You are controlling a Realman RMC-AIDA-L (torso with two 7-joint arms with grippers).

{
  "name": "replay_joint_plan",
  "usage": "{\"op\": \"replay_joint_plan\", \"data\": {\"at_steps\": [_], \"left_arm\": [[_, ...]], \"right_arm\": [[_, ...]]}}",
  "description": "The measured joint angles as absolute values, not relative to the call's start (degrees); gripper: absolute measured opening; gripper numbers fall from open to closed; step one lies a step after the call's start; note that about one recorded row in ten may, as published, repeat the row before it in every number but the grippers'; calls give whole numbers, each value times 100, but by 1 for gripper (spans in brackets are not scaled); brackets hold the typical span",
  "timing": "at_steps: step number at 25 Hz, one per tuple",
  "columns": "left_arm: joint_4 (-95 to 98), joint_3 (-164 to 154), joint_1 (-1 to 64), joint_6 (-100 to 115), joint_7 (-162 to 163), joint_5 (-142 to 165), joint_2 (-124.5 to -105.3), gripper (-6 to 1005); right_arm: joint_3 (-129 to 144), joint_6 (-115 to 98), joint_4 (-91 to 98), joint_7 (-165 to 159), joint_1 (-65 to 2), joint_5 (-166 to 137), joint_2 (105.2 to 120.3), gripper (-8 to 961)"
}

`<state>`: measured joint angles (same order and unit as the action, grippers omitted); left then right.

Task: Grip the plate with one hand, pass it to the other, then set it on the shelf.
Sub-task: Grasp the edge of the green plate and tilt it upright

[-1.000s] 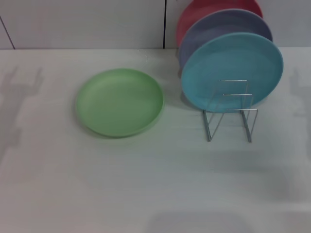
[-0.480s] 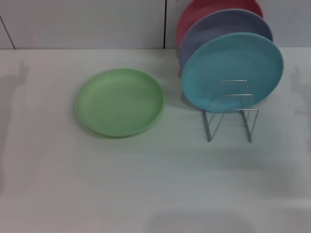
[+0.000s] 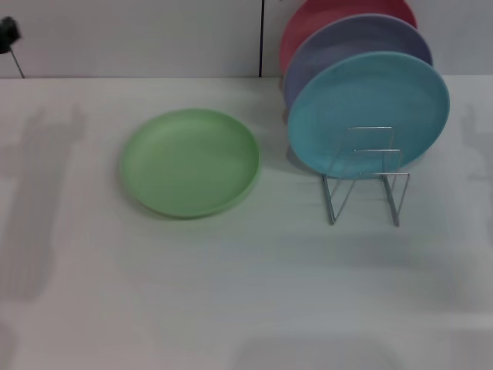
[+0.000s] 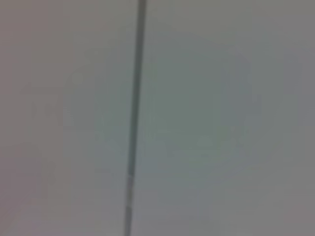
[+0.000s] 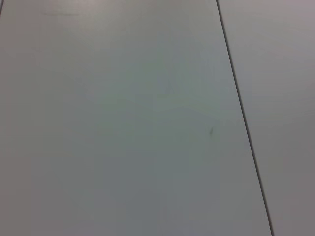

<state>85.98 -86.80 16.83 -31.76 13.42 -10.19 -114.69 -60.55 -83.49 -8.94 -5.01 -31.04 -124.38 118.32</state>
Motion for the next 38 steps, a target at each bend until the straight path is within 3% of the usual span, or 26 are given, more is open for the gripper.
{"op": "replay_joint_plan", "data": {"at_steps": [3,6,10,23,38], "left_arm": [[8643,-8418,1845,-3598,619,-1683,-11522,663],[8643,-7747,2063,-4281,-788,-2784,-11756,602],[8588,-7519,2270,-4918,-1205,-3136,-11793,495],[7390,-7178,3206,-6022,-1419,-2965,-11796,501],[6345,-6987,3529,-5596,-1866,-2990,-11820,586]], "right_arm": [[-6056,-8349,-870,-501,-3114,-12437,11829,522],[-6060,-8349,-865,-500,-3120,-12438,11828,522],[-6059,-8371,-858,-500,-3120,-12438,11828,522],[-5986,-8395,-938,-553,-3090,-12438,11874,522],[-5726,-8364,-981,-560,-3065,-12436,11885,523]]}}
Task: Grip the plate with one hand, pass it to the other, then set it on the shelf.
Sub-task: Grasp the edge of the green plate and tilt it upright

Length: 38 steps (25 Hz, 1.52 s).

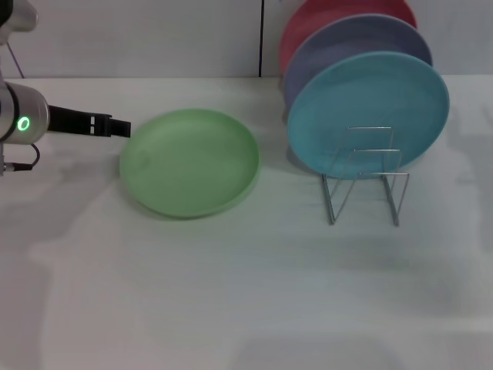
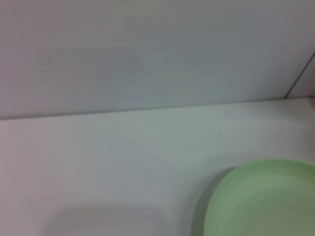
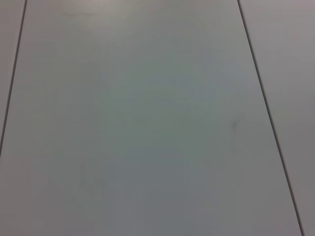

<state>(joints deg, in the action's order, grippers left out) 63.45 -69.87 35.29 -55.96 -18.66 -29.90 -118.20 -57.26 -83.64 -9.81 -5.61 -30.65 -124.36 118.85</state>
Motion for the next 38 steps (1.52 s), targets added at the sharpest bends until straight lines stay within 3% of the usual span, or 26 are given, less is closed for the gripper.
{"op": "replay_joint_plan", "data": {"at_steps": [5,38], "left_arm": [[6082,-6988,3609,-5493,-1877,-2949,-11816,816],[4677,-6930,4253,-5141,-1890,-2888,-11823,830]], "right_arm": [[-5723,-8392,-984,-562,-3036,-12436,11892,523],[-5581,-8412,-1002,-563,-3014,-12446,11900,523]]}}
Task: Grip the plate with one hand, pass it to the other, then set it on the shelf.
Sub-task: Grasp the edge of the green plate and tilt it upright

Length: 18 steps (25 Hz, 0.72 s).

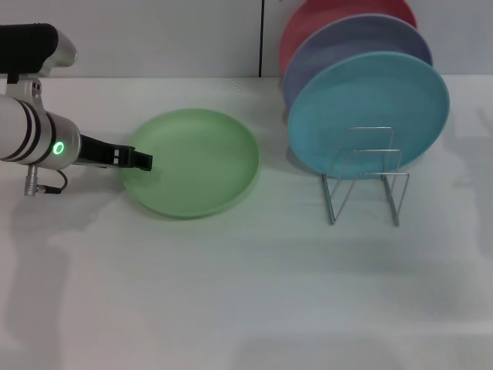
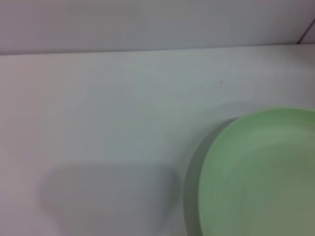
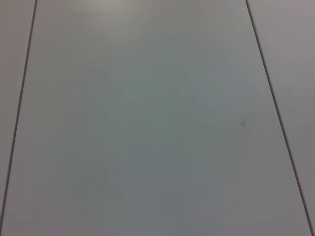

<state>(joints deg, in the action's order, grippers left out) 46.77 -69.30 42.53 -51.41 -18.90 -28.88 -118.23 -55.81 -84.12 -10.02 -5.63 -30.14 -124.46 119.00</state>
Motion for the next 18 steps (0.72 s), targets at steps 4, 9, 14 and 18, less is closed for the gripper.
{"op": "replay_joint_plan", "data": {"at_steps": [4,9,14,18], "left_arm": [[4584,-6914,4303,-5148,-1890,-2876,-11817,829],[4520,-6914,4328,-5135,-1909,-2873,-11813,829],[4460,-6916,4338,-5110,-1953,-2873,-11812,828],[4427,-6915,4351,-5103,-2004,-2873,-11812,828]], "right_arm": [[-5581,-8411,-1016,-563,-3018,-12446,11900,523],[-5581,-8411,-1028,-563,-3037,-12446,11900,522],[-5581,-8411,-1033,-562,-3047,-12446,11900,522],[-5581,-8409,-1038,-563,-3053,-12446,11900,522]]}}
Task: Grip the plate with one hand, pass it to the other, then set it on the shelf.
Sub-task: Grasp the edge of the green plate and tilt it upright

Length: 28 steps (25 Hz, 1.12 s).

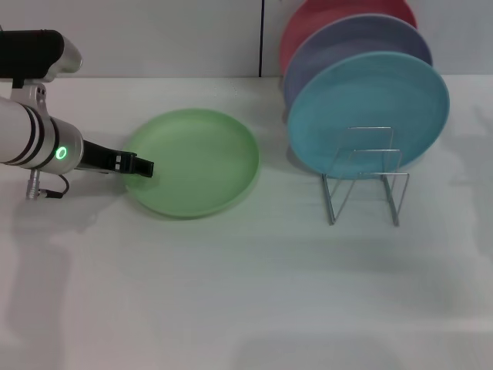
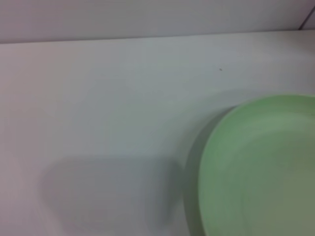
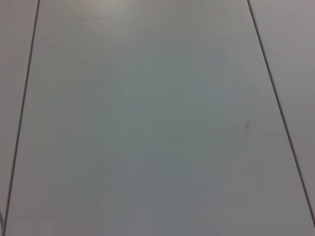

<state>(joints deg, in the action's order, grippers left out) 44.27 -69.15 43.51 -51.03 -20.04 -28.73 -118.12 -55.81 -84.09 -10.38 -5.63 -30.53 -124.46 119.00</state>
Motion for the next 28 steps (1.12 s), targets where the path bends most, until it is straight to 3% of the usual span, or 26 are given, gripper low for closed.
{"op": "replay_joint_plan", "data": {"at_steps": [15,23,28], "left_arm": [[4392,-6907,4360,-5098,-2086,-2874,-11821,770],[4316,-6907,4375,-5109,-2092,-2874,-11822,535],[4315,-6908,4377,-5130,-2092,-2874,-11822,510]], "right_arm": [[-5581,-8363,-1037,-562,-3050,-12445,11900,522],[-5581,-8373,-1042,-562,-3042,-12445,11900,522],[-5581,-8376,-1047,-562,-3040,-12445,11900,522]]}}
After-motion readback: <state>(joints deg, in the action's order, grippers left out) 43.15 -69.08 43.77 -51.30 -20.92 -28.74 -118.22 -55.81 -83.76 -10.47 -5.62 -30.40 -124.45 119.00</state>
